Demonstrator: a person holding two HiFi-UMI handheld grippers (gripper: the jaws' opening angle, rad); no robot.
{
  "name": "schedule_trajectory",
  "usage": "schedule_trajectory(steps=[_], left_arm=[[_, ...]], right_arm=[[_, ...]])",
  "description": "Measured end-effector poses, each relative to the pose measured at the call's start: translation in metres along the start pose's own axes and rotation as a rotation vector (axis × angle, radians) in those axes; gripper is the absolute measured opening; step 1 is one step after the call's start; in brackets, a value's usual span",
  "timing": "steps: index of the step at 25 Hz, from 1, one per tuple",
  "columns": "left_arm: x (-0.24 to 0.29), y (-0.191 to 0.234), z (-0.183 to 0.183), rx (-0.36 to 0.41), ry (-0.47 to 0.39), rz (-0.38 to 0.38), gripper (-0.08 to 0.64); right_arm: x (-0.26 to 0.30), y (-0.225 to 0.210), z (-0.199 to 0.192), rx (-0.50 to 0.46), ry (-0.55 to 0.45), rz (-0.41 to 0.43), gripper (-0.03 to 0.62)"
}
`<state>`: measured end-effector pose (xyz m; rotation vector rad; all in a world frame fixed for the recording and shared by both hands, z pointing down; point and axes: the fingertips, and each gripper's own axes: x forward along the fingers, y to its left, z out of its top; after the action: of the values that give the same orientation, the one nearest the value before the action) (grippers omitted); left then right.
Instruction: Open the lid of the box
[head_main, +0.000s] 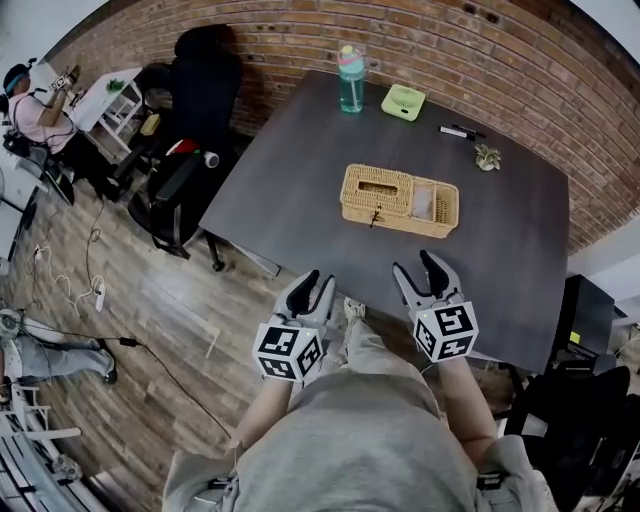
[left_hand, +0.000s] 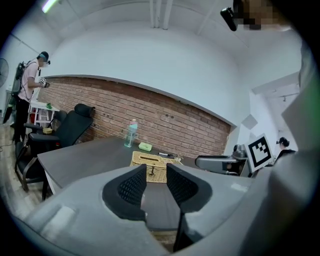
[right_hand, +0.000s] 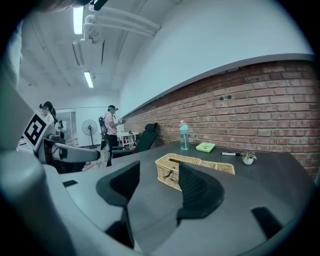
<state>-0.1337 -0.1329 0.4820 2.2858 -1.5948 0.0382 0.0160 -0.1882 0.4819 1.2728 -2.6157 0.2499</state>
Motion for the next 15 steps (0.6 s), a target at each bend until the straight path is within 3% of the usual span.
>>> schedule_trajectory(steps=[15], left_arm=[[0.071,0.037,0.017,-0.022,0.031,0.024,0.120]], right_arm=[[0.083,-0.073,-0.021,-0.085,0.113,-0.075,0.227]])
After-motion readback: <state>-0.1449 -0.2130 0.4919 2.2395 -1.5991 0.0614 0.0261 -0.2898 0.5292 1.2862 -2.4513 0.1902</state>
